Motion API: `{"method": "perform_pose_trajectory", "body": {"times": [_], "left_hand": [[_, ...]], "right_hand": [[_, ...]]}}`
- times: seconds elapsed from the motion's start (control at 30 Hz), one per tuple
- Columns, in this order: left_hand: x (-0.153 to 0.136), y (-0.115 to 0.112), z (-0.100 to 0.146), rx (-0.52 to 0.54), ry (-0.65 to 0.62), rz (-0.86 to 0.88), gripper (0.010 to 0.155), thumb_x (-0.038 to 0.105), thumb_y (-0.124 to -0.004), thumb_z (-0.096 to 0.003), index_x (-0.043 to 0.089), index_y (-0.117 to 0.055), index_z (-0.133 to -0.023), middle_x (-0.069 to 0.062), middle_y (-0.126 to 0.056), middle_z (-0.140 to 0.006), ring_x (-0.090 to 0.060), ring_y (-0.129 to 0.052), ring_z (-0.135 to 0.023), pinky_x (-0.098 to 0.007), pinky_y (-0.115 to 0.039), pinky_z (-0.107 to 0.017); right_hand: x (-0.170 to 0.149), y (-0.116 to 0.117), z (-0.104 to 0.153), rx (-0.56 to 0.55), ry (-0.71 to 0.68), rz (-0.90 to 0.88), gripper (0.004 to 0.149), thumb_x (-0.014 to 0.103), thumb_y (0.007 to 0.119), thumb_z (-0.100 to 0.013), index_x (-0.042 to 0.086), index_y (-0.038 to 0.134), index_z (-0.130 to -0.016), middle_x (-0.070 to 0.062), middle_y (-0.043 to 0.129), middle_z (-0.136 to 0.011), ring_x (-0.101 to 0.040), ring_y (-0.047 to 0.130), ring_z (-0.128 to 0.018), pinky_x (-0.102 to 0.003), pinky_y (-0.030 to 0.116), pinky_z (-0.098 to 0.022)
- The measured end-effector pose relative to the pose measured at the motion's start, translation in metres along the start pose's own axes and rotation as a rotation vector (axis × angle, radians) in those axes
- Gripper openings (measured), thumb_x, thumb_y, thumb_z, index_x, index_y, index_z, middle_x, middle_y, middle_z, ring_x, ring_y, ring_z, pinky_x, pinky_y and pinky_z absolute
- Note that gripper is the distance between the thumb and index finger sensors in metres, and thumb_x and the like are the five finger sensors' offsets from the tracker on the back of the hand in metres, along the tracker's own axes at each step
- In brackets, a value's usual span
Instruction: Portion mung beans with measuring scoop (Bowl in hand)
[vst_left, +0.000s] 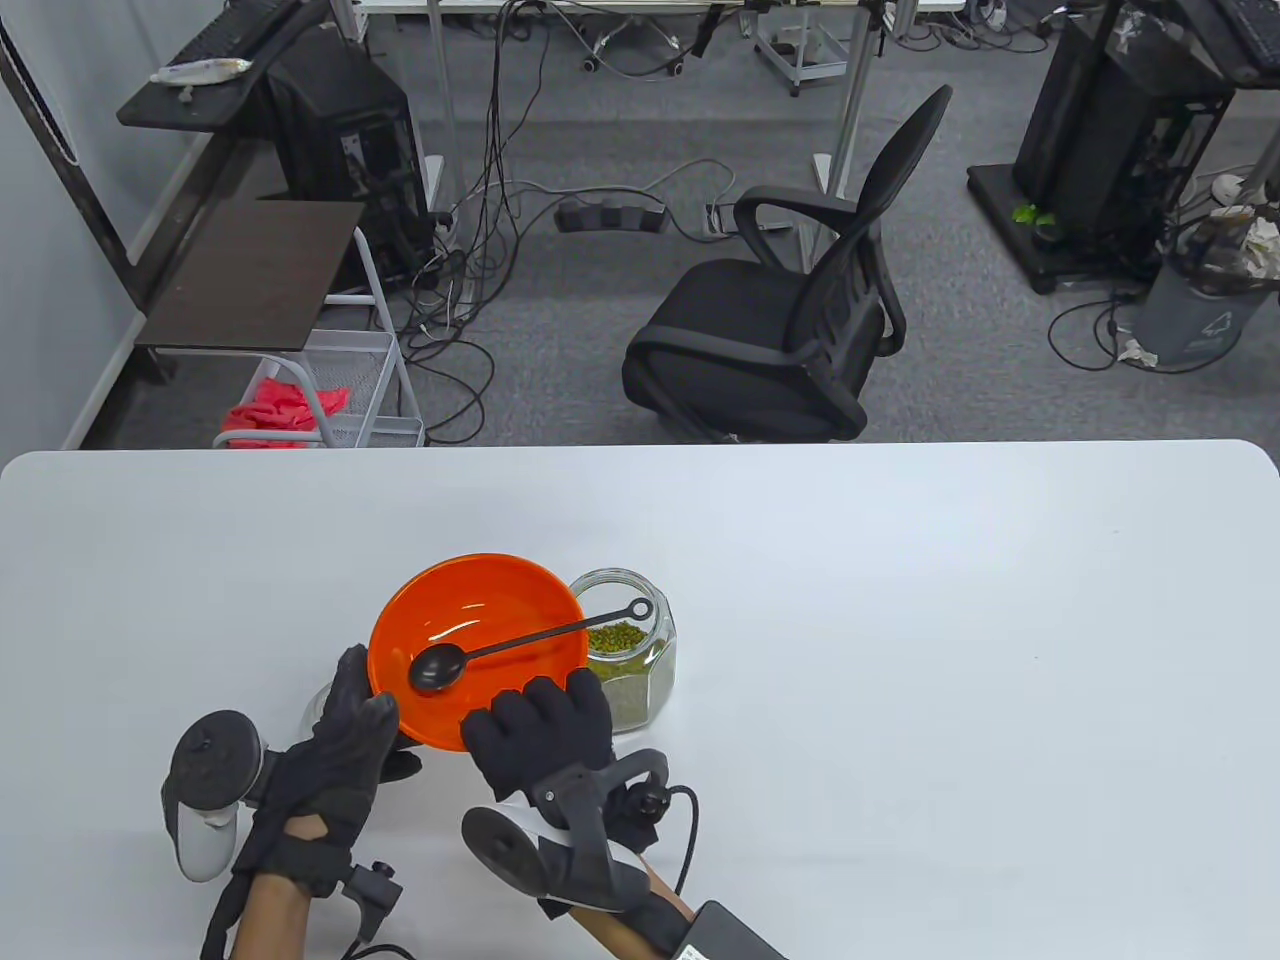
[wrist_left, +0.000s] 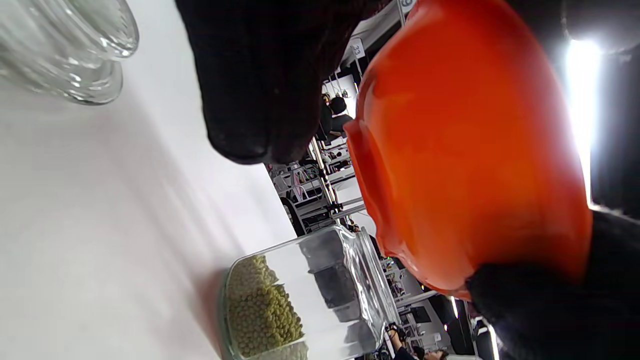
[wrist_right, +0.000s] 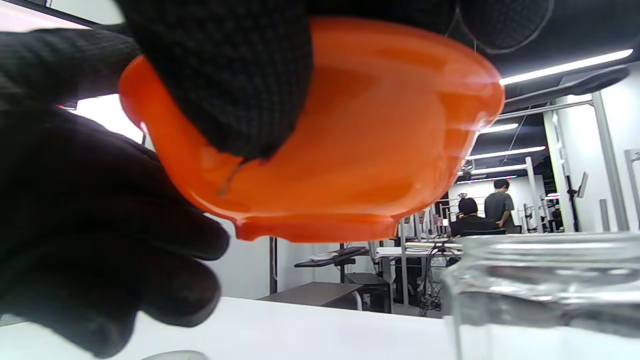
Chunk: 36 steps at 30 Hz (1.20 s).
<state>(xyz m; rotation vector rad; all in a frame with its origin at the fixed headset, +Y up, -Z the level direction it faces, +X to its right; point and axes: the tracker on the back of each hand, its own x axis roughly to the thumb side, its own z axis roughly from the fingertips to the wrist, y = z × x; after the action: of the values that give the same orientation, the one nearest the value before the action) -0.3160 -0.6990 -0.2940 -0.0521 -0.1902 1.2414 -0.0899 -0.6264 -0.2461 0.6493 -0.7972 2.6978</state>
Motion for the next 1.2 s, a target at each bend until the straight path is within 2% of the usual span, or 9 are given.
{"method": "perform_pose_trajectory", "body": {"times": [0.2, 0.4, 0.57, 0.73, 0.97, 1.2], "left_hand": [[-0.003, 0.005, 0.001, 0.036, 0.045, 0.026, 0.093, 0.07, -0.061, -0.0561, 0.002, -0.027, -0.11, -0.017, -0.059, -0.103, -0.022, -0.112, -0.066, -0.025, -0.1, -0.042], [-0.006, 0.007, 0.003, 0.109, 0.078, 0.063, 0.084, 0.058, -0.063, -0.0574, 0.0, -0.031, -0.108, -0.02, -0.061, -0.099, -0.017, -0.117, -0.056, -0.02, -0.104, -0.035], [-0.009, 0.009, 0.005, 0.16, 0.106, 0.088, 0.081, 0.055, -0.065, -0.0572, 0.0, -0.033, -0.108, -0.021, -0.062, -0.098, -0.018, -0.118, -0.053, -0.02, -0.105, -0.035], [-0.012, 0.012, 0.006, 0.199, 0.129, 0.085, 0.08, 0.053, -0.066, -0.0567, 0.0, -0.034, -0.108, -0.021, -0.063, -0.098, -0.019, -0.118, -0.053, -0.021, -0.105, -0.035], [-0.013, 0.012, 0.006, 0.208, 0.138, 0.084, 0.08, 0.052, -0.069, -0.056, 0.001, -0.036, -0.108, -0.021, -0.065, -0.097, -0.021, -0.118, -0.051, -0.022, -0.104, -0.034], [-0.012, 0.012, 0.006, 0.197, 0.131, 0.081, 0.078, 0.05, -0.067, -0.0562, 0.001, -0.035, -0.108, -0.019, -0.068, -0.096, -0.02, -0.118, -0.048, -0.022, -0.104, -0.032]], "right_hand": [[0.009, 0.01, -0.003, 0.013, -0.023, -0.017, 0.035, 0.02, 0.1, -0.031, 0.023, 0.101, -0.066, -0.005, 0.101, -0.071, -0.033, 0.093, -0.074, -0.066, 0.059, -0.061], [0.005, 0.02, -0.005, 0.045, -0.017, -0.072, 0.036, 0.021, 0.098, -0.034, 0.023, 0.099, -0.069, -0.007, 0.099, -0.074, -0.034, 0.091, -0.077, -0.066, 0.059, -0.061], [-0.001, 0.024, -0.006, 0.067, -0.021, -0.117, 0.041, 0.024, 0.096, -0.036, 0.021, 0.095, -0.077, -0.01, 0.094, -0.082, -0.036, 0.086, -0.083, -0.068, 0.056, -0.062], [-0.009, 0.017, -0.007, 0.087, 0.006, -0.14, 0.054, 0.03, 0.096, -0.036, 0.018, 0.086, -0.088, -0.014, 0.085, -0.091, -0.04, 0.078, -0.09, -0.07, 0.052, -0.064], [-0.044, -0.01, -0.007, 0.042, 0.189, -0.203, 0.064, 0.04, 0.095, -0.036, 0.014, 0.08, -0.093, -0.018, 0.081, -0.094, -0.045, 0.075, -0.09, -0.072, 0.051, -0.063], [-0.09, -0.028, -0.005, -0.03, 0.402, -0.256, 0.071, 0.044, 0.089, -0.04, 0.01, 0.071, -0.099, -0.022, 0.074, -0.097, -0.047, 0.075, -0.087, -0.072, 0.052, -0.062]]}}
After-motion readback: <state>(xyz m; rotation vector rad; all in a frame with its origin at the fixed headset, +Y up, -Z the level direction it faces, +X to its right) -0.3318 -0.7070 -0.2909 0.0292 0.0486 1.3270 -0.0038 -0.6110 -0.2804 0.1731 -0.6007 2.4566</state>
